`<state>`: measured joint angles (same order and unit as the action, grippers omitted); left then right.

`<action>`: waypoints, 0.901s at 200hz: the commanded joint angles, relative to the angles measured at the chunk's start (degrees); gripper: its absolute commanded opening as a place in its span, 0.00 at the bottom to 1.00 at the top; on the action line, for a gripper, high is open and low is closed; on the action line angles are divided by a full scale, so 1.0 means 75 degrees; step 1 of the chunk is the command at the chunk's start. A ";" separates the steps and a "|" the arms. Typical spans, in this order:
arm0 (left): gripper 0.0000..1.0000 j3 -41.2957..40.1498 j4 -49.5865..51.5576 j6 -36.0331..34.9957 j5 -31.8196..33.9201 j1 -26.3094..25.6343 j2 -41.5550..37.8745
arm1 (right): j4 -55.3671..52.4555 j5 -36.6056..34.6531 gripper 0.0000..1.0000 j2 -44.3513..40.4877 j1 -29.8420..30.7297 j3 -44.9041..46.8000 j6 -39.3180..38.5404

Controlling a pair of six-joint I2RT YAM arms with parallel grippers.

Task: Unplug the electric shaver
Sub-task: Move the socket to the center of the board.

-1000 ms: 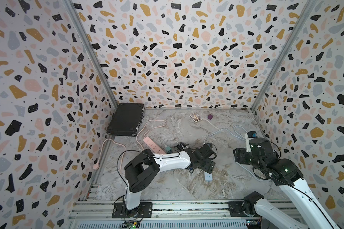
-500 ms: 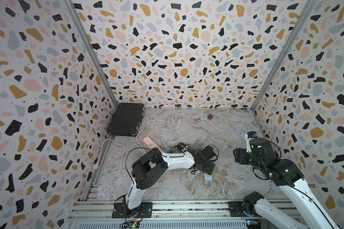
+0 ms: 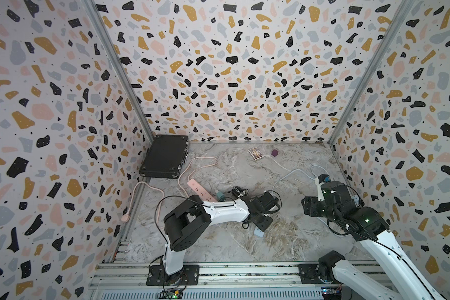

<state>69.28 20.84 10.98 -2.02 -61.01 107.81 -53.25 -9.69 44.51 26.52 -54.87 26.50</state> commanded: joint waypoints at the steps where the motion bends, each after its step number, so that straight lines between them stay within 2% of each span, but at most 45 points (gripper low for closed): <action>1: 0.62 -0.0429 -0.0094 -0.1144 0.0065 0.0001 -0.0371 | 0.0246 0.0264 0.72 0.0032 -0.0027 0.0212 -0.0092; 46: 0.66 -0.1010 -0.0817 -0.1636 0.0029 0.0026 -0.0693 | 0.1322 0.1031 0.73 0.0302 -0.0021 0.1214 -0.0147; 89: 0.64 -0.1488 -0.1714 -0.1804 -0.0374 0.0061 -0.1132 | 0.2384 0.1500 0.75 0.0833 -0.0011 0.1909 -0.0348; 143: 0.70 -0.2032 -0.1995 -0.1467 -0.0372 0.0131 -0.1827 | 0.4037 0.2390 0.74 0.1617 0.0109 0.2624 -0.0930; 170: 0.71 -0.2259 -0.2109 -0.1289 -0.0531 0.0143 -0.2095 | 0.4918 0.2556 0.74 0.2109 0.0491 0.2931 -0.1131; 180: 0.71 -0.2326 -0.2141 -0.1232 -0.0573 0.0143 -0.2140 | 0.5127 0.2340 0.74 0.2259 0.0717 0.2957 -0.1193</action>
<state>53.32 7.29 0.21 -4.51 -60.38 93.32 -22.11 7.07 59.86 29.08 -33.21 19.97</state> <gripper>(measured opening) 0.710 0.743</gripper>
